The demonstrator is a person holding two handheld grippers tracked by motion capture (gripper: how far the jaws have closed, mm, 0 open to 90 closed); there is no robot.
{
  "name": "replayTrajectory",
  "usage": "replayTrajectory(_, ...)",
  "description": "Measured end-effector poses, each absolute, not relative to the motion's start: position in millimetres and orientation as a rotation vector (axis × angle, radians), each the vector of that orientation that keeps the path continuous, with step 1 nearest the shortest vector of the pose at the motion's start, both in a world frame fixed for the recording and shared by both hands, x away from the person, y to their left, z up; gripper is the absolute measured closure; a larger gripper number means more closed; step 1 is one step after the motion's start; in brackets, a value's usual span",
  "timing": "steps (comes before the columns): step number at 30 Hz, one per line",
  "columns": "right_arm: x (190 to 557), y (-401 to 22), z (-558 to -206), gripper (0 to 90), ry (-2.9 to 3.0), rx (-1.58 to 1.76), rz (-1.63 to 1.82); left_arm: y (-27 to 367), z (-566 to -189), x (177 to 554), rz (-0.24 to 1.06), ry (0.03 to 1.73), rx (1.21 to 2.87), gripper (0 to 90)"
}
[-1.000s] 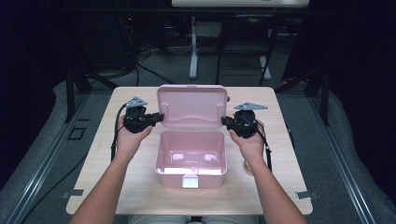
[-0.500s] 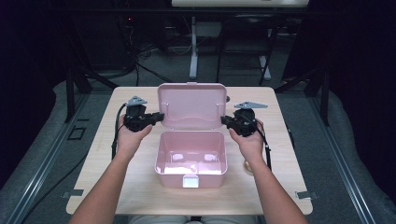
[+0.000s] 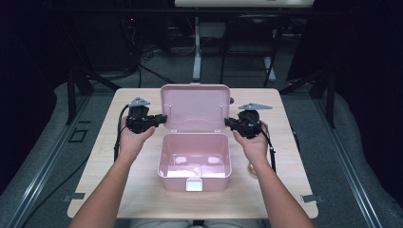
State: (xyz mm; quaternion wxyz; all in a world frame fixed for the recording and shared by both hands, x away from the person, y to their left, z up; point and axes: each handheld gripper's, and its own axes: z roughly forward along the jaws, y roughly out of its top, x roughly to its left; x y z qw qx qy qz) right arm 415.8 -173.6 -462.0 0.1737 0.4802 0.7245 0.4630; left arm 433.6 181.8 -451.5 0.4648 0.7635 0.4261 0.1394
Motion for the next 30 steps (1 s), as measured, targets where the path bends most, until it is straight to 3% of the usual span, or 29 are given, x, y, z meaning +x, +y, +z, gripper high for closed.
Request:
replayTrajectory(18, 417.2, -172.3, -461.7, 83.8, 2.050, 1.394, 1.302, 191.7, -443.7, 414.5, 0.347, 1.020, 1.837, 68.3)
replayTrajectory(30, 417.5, -171.4, -461.8, 83.7, 2.047, 1.396, 1.292, 196.2, -448.5, 372.1, 0.349, 0.933, 1.895, 69.9)
